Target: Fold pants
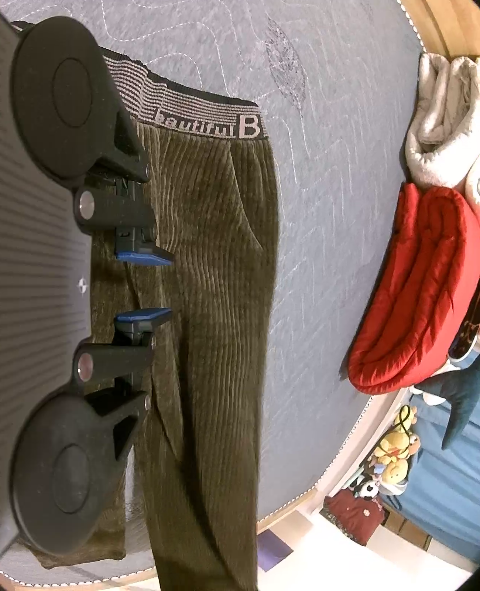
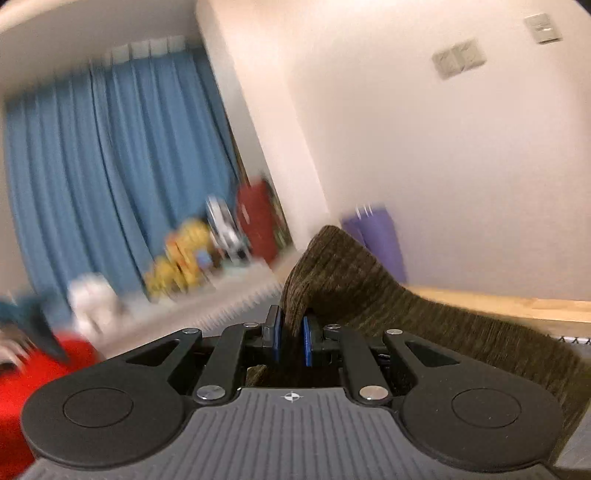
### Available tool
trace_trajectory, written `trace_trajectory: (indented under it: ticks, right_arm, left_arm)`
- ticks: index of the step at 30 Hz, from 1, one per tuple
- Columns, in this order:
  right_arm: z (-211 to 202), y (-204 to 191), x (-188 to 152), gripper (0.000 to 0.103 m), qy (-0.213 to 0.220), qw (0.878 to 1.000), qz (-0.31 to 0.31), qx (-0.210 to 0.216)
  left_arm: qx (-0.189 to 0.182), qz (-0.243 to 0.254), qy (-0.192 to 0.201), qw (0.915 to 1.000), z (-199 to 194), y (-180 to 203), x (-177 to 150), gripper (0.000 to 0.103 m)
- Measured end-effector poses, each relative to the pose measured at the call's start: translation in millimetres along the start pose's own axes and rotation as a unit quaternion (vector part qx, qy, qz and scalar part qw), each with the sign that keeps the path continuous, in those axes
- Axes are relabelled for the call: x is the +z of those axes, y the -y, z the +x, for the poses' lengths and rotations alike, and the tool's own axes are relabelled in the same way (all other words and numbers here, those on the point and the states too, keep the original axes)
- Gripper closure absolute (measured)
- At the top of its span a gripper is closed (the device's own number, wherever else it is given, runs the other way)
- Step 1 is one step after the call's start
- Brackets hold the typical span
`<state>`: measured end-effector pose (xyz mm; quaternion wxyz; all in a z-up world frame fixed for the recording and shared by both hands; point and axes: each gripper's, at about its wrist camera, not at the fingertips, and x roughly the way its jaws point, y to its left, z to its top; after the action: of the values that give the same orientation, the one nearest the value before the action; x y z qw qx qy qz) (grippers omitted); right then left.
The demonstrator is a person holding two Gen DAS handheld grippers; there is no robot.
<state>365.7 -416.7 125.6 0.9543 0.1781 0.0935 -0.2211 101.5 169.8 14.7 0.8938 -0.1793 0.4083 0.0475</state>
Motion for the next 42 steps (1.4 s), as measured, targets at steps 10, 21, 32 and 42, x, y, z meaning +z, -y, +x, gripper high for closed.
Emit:
trace_trajectory:
  ticks: [10,21,32,42]
  right_arm:
    - [81,91,-97,0.050,-0.169,0.983,0.027,-0.068]
    - [85,117,-170,0.093,-0.219,0.971,0.009,-0.099]
    - [74,130,-157,0.065,-0.169,0.966,-0.006,-0.195]
    - [-54,105,-89,0.044,-0.108,0.993,-0.015,-0.038]
  left_arm:
    - [-0.011,0.023,-0.005,0.9997,4,13,-5,0.069]
    - [-0.002,0.029,-0.008,0.9995,10,19,-6,0.066]
    - [0.031,0.026,-0.041,0.9983,26,-6,-5,0.065]
    - [0.082,0.019,-0.105,0.9909,49,-50,-22,0.078]
